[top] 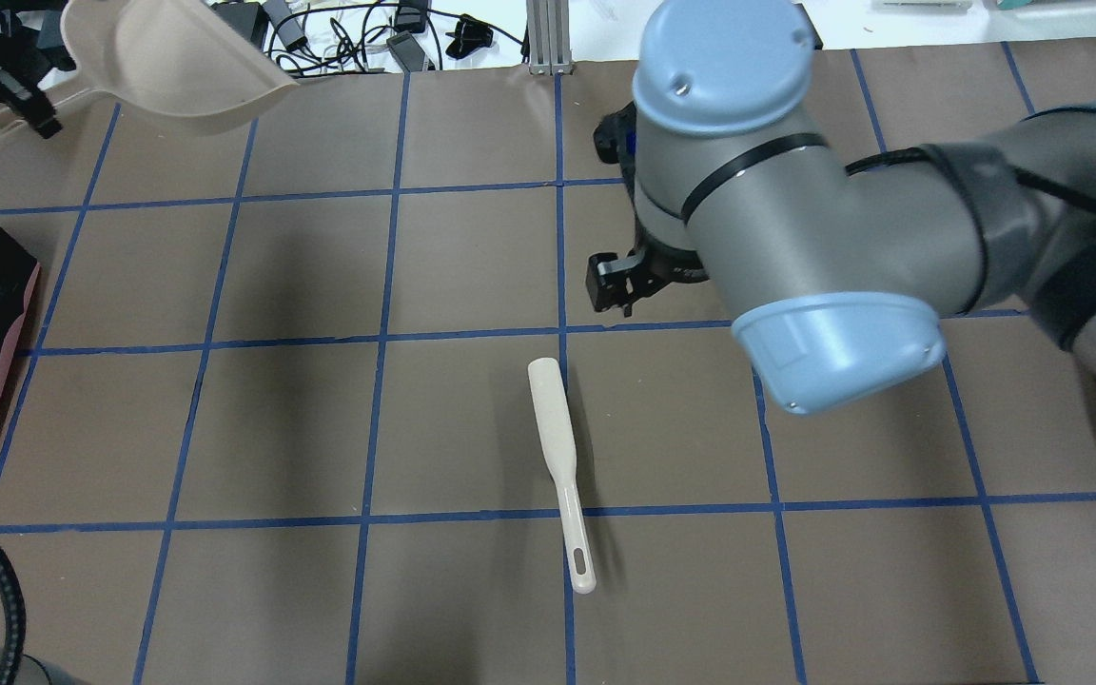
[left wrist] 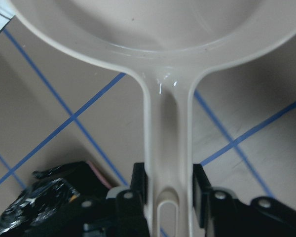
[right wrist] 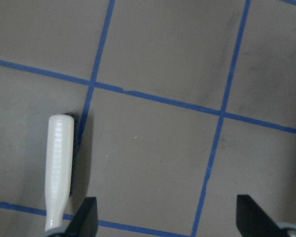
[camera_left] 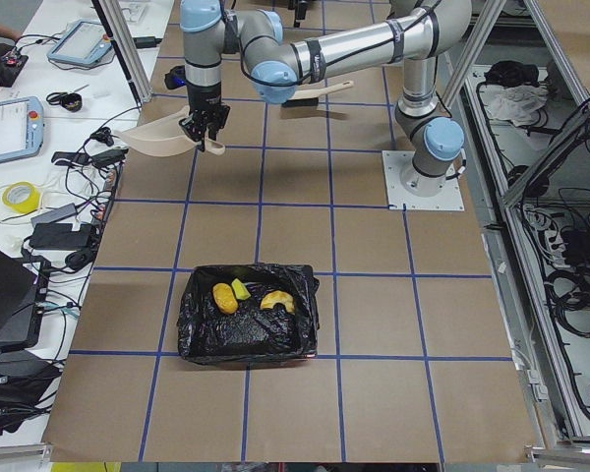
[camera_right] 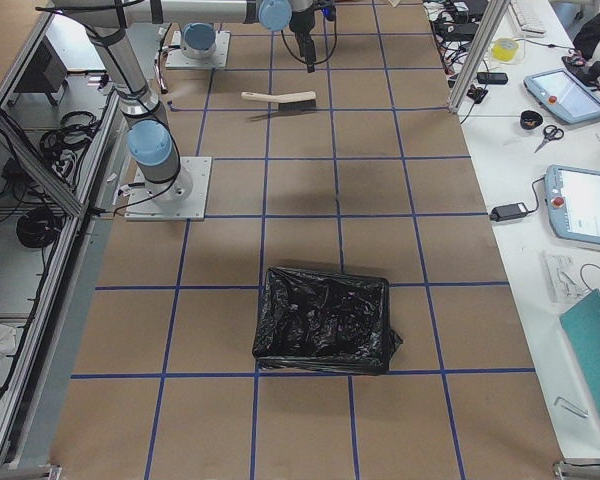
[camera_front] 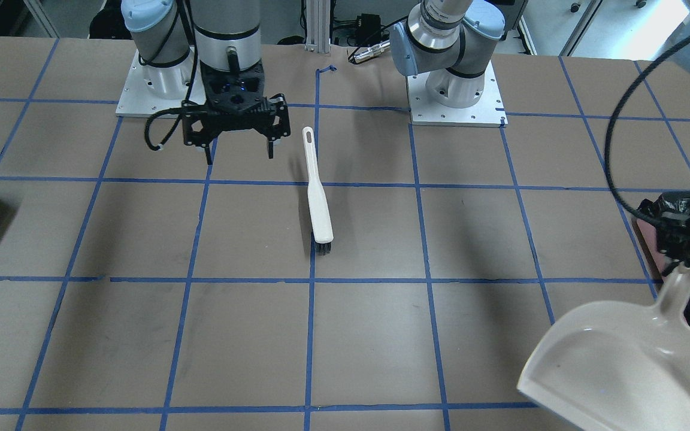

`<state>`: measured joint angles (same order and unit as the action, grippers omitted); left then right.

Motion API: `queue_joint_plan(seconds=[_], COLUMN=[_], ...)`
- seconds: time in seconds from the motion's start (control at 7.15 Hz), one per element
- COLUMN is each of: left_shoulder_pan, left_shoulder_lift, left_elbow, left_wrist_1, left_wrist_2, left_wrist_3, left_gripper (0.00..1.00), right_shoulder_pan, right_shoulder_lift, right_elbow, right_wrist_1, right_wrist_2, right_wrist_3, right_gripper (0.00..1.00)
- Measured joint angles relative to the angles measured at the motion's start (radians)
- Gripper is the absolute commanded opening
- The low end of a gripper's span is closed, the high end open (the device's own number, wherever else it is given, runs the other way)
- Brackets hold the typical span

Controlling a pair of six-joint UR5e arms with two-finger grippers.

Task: Sweep and dump trash in nearest bin
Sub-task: 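Bring the empty dustpan back over the table with the left gripper while the right retracts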

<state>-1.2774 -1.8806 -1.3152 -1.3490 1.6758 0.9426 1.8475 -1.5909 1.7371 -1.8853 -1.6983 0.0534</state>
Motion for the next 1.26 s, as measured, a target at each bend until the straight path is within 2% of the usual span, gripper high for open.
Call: queue_joint_plan(seconds=[0.14, 0.42, 0.84, 1.12, 1.26], left_shoulder_pan=[-0.061, -0.198, -0.372, -0.467, -0.507], left_shoulder_lift=[0.0, -0.007, -0.04, -0.075, -0.095], left_elbow=[-0.026, -0.08, -0.123, -0.138, -0.146], left_wrist_1=[-0.001, 0.0, 0.012, 0.019, 0.024], left_wrist_2=[-0.036, -0.07, -0.139, -0.161, -0.162], left_wrist_3=[-0.131, -0.389, -0.743, -0.927, -0.973], left_gripper=[0.0, 0.0, 0.0, 0.0, 0.0], right_shoulder_pan=[-0.071, -0.184, -0.224, -0.228, -0.23], right_shoulder_lift=[-0.006, -0.009, -0.012, -0.048, -0.063], right_elbow=[-0.041, -0.107, -0.126, -0.125, -0.124], right_wrist_1=[-0.002, -0.003, 0.077, 0.24, 0.302], right_wrist_2=[-0.029, 0.013, 0.076, 0.189, 0.183], right_wrist_3=[-0.034, -0.106, -0.195, -0.234, -0.235], right_gripper=[1.0, 1.0, 1.0, 1.0, 1.0])
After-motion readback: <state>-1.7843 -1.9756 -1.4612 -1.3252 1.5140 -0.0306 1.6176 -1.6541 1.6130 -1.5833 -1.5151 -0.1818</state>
